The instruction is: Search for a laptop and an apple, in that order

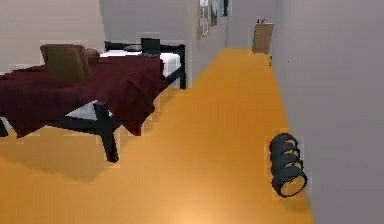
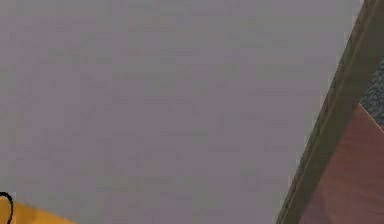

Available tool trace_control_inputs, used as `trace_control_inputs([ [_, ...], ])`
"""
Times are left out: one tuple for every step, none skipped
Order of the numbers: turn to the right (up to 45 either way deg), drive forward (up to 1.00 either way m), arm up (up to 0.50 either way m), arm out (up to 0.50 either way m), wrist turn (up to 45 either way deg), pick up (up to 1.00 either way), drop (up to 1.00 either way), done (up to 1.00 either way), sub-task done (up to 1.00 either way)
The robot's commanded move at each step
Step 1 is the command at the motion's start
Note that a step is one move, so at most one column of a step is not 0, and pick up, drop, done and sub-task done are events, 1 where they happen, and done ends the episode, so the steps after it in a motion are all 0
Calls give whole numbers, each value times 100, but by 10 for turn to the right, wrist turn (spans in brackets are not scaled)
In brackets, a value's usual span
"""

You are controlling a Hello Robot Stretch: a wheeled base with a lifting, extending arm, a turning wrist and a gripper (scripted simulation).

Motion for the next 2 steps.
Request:
trace_control_inputs([
  [0,100,0,0,0,0,0,0,0],
  [30,0,0,0,0,0,0,0,0],
])
